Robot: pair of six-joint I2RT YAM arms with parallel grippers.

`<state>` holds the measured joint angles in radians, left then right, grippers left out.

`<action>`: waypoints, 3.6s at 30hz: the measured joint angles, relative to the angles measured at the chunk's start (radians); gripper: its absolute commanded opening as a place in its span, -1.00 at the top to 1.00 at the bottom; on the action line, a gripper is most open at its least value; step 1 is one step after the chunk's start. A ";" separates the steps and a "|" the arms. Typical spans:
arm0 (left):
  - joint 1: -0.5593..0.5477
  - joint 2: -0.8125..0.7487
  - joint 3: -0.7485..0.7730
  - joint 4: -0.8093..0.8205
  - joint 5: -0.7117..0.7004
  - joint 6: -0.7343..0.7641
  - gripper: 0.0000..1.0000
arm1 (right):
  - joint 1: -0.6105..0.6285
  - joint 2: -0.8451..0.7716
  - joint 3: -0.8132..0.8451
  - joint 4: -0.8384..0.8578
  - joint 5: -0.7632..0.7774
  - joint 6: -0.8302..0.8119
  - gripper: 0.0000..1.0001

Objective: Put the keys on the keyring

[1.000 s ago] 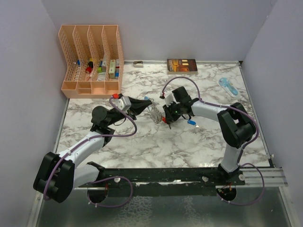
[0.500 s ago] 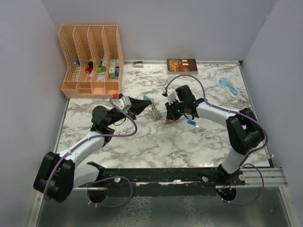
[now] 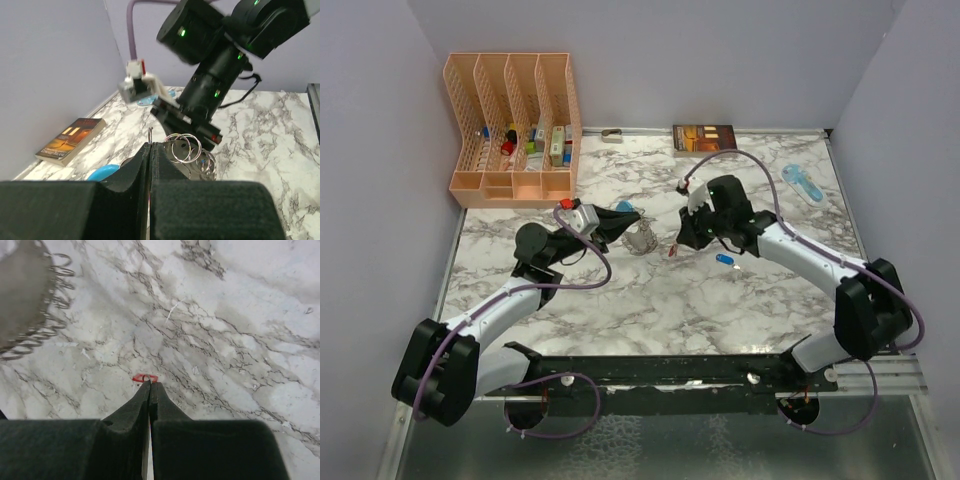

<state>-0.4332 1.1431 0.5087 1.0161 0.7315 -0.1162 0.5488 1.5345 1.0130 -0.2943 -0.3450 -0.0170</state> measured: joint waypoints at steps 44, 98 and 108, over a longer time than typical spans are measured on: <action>-0.047 0.060 0.002 0.061 -0.019 0.000 1.00 | 0.047 -0.220 0.257 -0.022 -0.119 0.055 0.97; -0.067 0.065 0.006 0.074 -0.072 0.018 1.00 | 0.120 -0.243 0.235 -0.021 -0.094 0.104 0.98; -0.067 0.065 0.006 0.074 -0.072 0.018 1.00 | 0.124 -0.238 0.236 -0.020 -0.086 0.111 0.97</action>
<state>-0.4999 1.2083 0.5152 1.0904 0.6598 -0.0986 0.6724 1.2961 1.2488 -0.3145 -0.4309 0.0940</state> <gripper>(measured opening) 0.011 0.015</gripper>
